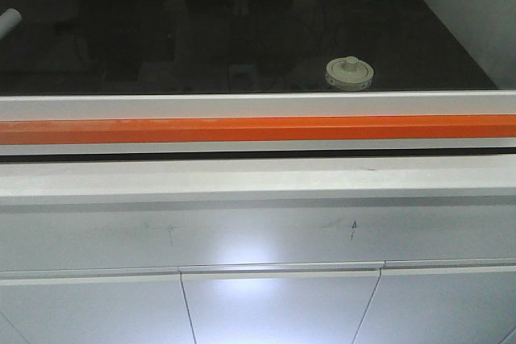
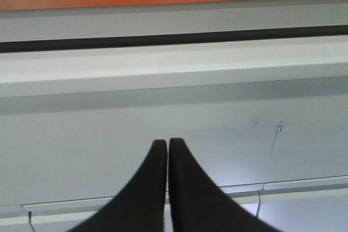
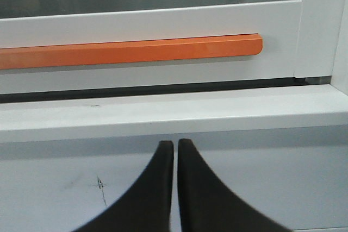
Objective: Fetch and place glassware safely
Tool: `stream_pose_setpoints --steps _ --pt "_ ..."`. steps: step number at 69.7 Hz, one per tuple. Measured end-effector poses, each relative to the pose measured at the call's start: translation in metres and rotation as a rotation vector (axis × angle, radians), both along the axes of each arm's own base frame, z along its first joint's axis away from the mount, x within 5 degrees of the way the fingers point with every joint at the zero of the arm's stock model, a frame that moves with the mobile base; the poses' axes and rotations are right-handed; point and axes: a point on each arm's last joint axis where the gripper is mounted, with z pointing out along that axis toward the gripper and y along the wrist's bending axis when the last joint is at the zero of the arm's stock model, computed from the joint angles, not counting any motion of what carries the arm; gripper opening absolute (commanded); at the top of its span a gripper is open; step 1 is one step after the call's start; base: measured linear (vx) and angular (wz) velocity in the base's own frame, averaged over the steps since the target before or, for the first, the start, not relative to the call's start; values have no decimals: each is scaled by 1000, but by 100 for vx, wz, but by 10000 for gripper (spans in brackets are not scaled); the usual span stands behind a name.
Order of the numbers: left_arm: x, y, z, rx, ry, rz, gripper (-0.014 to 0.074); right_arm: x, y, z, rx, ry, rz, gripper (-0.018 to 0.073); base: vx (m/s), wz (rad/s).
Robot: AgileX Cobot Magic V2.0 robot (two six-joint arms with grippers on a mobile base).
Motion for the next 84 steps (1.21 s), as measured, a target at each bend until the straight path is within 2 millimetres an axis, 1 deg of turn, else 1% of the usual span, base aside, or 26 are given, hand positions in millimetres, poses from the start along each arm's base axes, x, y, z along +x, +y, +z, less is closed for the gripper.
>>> stream_pose_setpoints --steps 37,61,76,84 --pt "0 0 0 5 0 -1 -7 0 0 0 0 0 0 -3 0 0" --pt "1 0 4 12 -53 2 -7 0 0 3 -8 -30 4 -3 0 0" --pt "2 1 11 10 -126 7 -7 0 1 6 -8 -66 9 -3 0 0" --pt "2 2 21 -26 -245 19 -7 0 1 11 -8 -123 16 -3 0 0"
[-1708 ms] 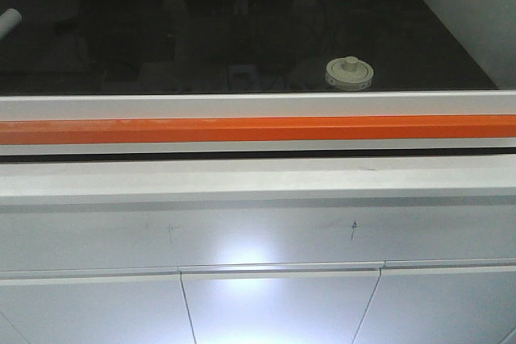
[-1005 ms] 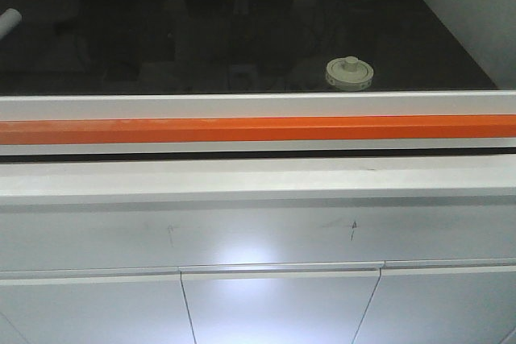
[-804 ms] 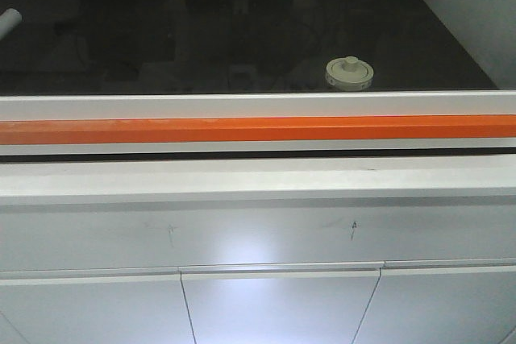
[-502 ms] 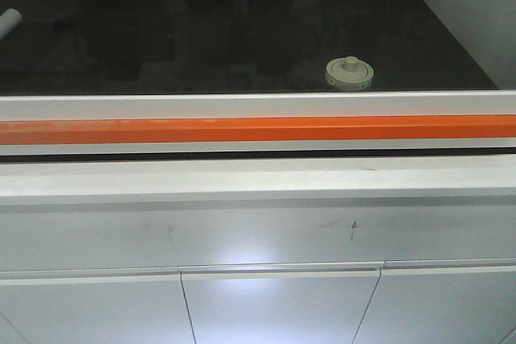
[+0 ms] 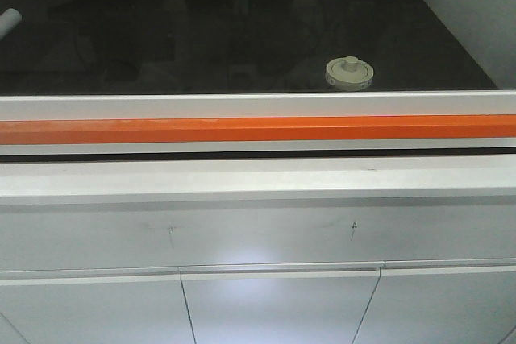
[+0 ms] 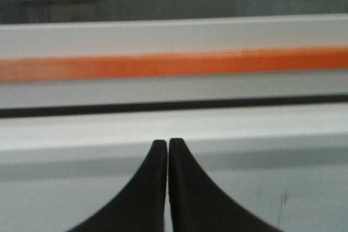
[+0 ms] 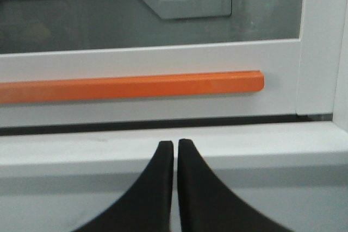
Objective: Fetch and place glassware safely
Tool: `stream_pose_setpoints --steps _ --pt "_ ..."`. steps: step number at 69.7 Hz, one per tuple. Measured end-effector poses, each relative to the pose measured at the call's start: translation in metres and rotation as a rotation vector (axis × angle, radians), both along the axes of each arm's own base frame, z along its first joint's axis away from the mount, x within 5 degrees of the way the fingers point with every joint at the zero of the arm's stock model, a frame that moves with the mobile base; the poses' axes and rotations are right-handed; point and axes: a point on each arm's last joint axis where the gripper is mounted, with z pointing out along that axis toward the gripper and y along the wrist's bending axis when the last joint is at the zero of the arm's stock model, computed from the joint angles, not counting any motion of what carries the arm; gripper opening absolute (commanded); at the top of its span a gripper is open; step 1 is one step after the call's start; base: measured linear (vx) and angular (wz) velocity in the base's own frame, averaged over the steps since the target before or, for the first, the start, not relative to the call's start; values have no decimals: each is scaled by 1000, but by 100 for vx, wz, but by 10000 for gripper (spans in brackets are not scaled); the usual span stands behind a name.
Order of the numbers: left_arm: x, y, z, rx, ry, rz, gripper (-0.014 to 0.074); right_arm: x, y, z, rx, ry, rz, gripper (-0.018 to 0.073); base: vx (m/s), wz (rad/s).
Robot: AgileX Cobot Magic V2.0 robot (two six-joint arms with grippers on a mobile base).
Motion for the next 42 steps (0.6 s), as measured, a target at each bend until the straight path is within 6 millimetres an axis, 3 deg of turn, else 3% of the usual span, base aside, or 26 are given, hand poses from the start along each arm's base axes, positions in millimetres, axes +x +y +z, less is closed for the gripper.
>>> stream_pose_setpoints --steps 10,17,29,37,42 --pt "-3 1 21 -53 -214 7 -7 -2 2 15 0 -154 20 -3 0 0" --pt "-11 2 56 -64 -332 5 -7 -6 2 35 -1 -227 22 -3 0 0" --pt "-14 2 143 -63 -442 0 -7 -14 2 111 -1 -355 21 -3 0 0" --pt "2 1 198 -61 -447 -2 -7 -4 2 163 -1 -383 20 -3 0 0" --pt "16 1 222 -61 -435 -2 -7 7 2 189 -1 -388 20 -3 0 0"
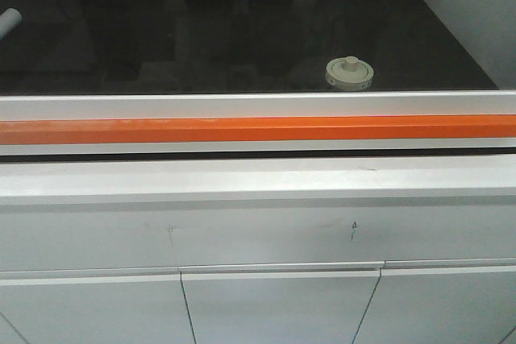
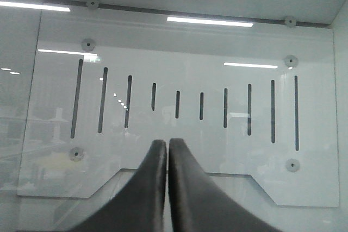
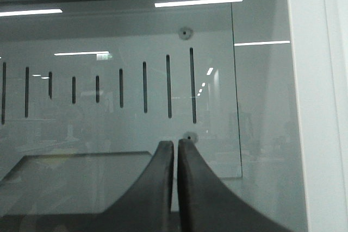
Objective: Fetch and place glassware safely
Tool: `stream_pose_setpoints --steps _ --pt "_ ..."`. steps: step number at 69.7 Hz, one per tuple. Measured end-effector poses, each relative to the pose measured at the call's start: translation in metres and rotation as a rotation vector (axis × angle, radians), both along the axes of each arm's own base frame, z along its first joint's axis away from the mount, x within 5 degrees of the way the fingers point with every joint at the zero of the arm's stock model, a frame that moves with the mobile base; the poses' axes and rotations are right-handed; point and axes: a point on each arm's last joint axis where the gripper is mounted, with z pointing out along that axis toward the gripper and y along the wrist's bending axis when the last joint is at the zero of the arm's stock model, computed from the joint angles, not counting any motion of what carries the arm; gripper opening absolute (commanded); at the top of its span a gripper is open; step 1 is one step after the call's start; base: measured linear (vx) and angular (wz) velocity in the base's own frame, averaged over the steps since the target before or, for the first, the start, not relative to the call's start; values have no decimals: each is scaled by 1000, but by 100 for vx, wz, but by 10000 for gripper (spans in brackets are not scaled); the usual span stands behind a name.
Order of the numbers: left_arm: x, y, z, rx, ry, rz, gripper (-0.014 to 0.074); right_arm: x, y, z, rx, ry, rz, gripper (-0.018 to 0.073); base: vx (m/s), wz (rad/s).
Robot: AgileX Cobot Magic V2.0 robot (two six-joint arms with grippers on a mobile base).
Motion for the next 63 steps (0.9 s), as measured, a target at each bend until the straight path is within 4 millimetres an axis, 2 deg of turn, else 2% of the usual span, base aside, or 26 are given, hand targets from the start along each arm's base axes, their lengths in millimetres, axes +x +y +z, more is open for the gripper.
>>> stream_pose_setpoints --steps 7,15,23,33,41,49,56,63 --pt "24 0 18 0 30 0 -7 20 0 25 -1 3 2 -3 0 0" --pt "51 0 17 -4 93 -2 -7 53 2 36 -4 10 12 -3 0 0" --pt "75 -1 6 -9 180 -4 -7 92 2 20 -4 128 13 -3 0 0" --pt "99 -1 -15 -6 353 -11 -7 123 1 -9 3 363 -2 -3 0 0" --pt "111 -2 -34 -3 522 -19 -7 130 0 -24 46 488 -7 -3 0 0" --pt "115 -3 -54 -3 605 -20 -7 127 0 -37 51 487 -1 -3 0 0" --pt "111 -2 -74 -4 609 -16 -7 119 1 -59 45 462 12 -3 0 0" --pt "105 -1 -98 -6 593 -8 -7 112 2 -91 43 469 27 -3 0 0"
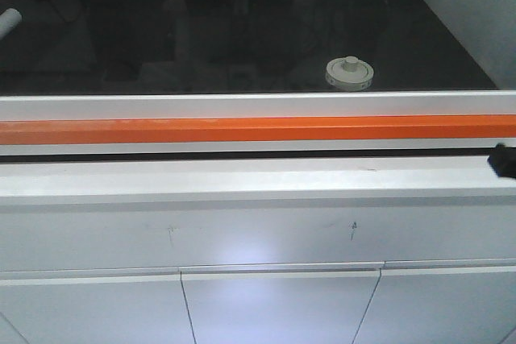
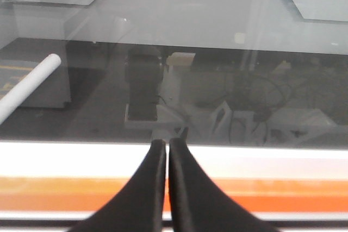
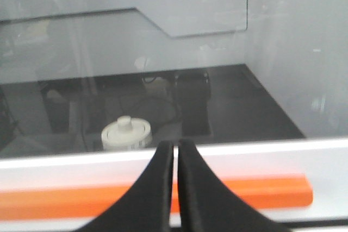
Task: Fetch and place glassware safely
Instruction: 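Move both grippers up to the orange rail of the sash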
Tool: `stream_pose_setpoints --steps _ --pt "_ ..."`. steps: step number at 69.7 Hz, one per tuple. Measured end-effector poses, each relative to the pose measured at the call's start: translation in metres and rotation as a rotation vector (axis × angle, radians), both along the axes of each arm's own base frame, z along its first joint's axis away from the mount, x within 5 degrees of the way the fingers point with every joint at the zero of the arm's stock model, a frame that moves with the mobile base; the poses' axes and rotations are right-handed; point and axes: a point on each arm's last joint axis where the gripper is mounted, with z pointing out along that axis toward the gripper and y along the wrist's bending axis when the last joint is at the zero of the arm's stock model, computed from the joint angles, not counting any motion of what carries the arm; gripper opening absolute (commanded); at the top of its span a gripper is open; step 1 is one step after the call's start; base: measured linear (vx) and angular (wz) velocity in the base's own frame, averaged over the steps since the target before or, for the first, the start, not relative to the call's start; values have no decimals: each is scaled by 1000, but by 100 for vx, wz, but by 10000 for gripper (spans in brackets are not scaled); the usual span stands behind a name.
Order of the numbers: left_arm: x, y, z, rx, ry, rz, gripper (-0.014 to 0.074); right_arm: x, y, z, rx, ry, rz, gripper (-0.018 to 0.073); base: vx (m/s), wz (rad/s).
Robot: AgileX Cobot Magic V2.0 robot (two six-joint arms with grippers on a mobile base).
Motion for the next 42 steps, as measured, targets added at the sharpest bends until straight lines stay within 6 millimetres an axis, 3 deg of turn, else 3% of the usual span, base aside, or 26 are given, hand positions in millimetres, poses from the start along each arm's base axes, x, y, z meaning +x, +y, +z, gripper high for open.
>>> stream_pose_setpoints --steps 10,20,42 --pt "-8 1 -36 12 -40 10 -7 -11 2 -39 1 -3 26 -1 0 0" --pt "-16 0 -62 55 -83 -1 -7 -9 7 -55 -37 -34 82 0 0 0" --pt "-5 -2 -87 90 -61 -25 -7 20 13 -85 -18 -1 142 -1 0 0"
